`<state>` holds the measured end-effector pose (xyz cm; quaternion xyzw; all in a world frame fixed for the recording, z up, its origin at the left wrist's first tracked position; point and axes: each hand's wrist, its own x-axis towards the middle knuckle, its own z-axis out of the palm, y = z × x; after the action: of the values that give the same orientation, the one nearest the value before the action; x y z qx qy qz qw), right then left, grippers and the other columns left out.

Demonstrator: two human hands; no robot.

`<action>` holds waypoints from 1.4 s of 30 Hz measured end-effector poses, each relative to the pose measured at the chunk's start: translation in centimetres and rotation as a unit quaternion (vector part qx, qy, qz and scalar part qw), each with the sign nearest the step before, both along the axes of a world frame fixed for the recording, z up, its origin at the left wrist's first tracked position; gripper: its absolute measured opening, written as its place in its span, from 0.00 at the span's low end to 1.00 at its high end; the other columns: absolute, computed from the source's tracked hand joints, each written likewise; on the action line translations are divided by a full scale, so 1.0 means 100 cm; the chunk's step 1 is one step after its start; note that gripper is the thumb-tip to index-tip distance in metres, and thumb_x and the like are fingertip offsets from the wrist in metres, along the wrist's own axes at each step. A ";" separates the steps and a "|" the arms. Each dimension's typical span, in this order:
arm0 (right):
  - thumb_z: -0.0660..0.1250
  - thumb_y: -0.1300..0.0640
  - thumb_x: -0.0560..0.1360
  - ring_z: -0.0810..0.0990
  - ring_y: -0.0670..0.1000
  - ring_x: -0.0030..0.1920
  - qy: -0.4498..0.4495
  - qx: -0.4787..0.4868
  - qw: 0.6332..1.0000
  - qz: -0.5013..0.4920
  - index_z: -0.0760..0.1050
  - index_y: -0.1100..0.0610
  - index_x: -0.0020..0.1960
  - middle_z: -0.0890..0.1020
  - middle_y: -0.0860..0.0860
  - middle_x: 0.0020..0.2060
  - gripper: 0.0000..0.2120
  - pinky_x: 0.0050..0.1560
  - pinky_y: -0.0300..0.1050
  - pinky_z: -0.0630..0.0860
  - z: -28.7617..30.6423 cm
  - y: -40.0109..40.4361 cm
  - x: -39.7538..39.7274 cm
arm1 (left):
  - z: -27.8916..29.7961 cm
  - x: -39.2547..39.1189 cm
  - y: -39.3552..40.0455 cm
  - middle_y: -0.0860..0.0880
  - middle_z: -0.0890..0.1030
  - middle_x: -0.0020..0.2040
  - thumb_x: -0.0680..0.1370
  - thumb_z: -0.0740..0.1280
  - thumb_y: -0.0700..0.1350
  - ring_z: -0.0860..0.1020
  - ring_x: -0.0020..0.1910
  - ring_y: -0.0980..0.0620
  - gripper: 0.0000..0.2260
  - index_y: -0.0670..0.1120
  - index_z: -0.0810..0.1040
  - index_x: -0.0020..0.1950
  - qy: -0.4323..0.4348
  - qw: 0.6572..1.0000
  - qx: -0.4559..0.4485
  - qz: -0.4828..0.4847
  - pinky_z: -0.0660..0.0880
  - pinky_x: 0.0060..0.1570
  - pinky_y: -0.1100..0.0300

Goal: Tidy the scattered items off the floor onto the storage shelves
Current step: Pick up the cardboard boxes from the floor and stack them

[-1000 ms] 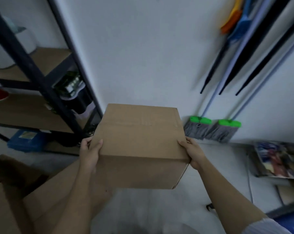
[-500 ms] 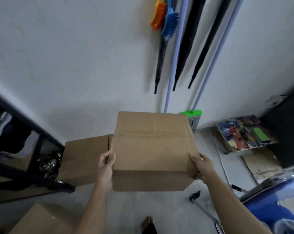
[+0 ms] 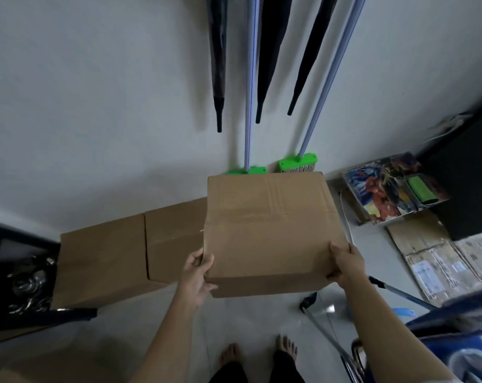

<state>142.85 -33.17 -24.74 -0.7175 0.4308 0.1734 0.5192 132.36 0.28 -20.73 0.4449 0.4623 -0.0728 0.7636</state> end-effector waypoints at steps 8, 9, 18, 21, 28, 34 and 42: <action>0.66 0.53 0.79 0.73 0.61 0.55 -0.050 0.012 0.999 -0.007 0.63 0.52 0.74 0.72 0.58 0.65 0.26 0.54 0.63 0.77 -0.054 -0.026 0.046 | -0.092 0.038 -0.051 0.49 0.79 0.59 0.79 0.64 0.34 0.77 0.56 0.48 0.08 0.46 0.75 0.55 0.008 1.000 -0.027 -0.005 0.74 0.51 0.29; 0.66 0.53 0.79 0.73 0.61 0.57 -0.054 0.018 0.998 -0.017 0.62 0.51 0.74 0.71 0.58 0.66 0.26 0.54 0.62 0.77 -0.067 -0.029 0.053 | -0.101 0.046 -0.057 0.48 0.80 0.58 0.78 0.65 0.34 0.78 0.54 0.49 0.08 0.45 0.75 0.54 0.001 1.000 -0.023 0.005 0.74 0.52 0.31; 0.71 0.48 0.75 0.71 0.63 0.67 -0.043 0.005 0.991 -0.123 0.62 0.45 0.74 0.68 0.55 0.71 0.31 0.56 0.64 0.76 -0.133 -0.070 0.099 | -0.137 0.114 -0.093 0.57 0.82 0.50 0.79 0.65 0.35 0.78 0.49 0.58 0.06 0.44 0.75 0.53 -0.046 0.999 -0.002 -0.025 0.80 0.42 0.47; 0.72 0.46 0.74 0.72 0.60 0.65 -0.056 -0.038 0.990 -0.124 0.64 0.43 0.72 0.70 0.52 0.70 0.30 0.56 0.64 0.77 -0.135 -0.081 0.100 | -0.148 0.110 -0.105 0.56 0.82 0.53 0.79 0.64 0.34 0.78 0.52 0.55 0.06 0.43 0.75 0.53 -0.032 0.999 -0.028 -0.004 0.78 0.49 0.43; 0.70 0.45 0.74 0.73 0.57 0.56 -0.053 -0.022 0.998 0.011 0.62 0.42 0.72 0.70 0.55 0.68 0.30 0.59 0.64 0.76 -0.160 -0.054 0.123 | -0.180 0.112 -0.091 0.47 0.80 0.50 0.81 0.60 0.33 0.77 0.52 0.47 0.08 0.45 0.75 0.50 -0.012 0.994 -0.060 0.087 0.72 0.56 0.32; 0.72 0.49 0.74 0.73 0.60 0.60 -0.049 -0.003 0.994 0.103 0.56 0.42 0.76 0.69 0.53 0.66 0.37 0.60 0.59 0.75 -0.219 -0.031 0.142 | -0.237 0.113 -0.077 0.47 0.79 0.55 0.81 0.60 0.34 0.76 0.55 0.48 0.08 0.46 0.75 0.51 0.015 0.991 -0.036 0.124 0.71 0.55 0.32; 0.75 0.61 0.72 0.76 0.53 0.46 -0.019 0.049 0.998 0.042 0.57 0.54 0.70 0.71 0.54 0.53 0.36 0.57 0.61 0.78 -0.305 -0.032 0.155 | -0.310 0.128 -0.080 0.49 0.77 0.45 0.79 0.65 0.34 0.75 0.44 0.53 0.09 0.43 0.75 0.57 0.041 0.987 0.097 0.122 0.77 0.49 0.44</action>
<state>158.39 -36.40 -55.21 -0.7116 0.3811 0.2022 0.5545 145.12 -7.75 -51.77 0.4538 0.5486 0.0479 0.7006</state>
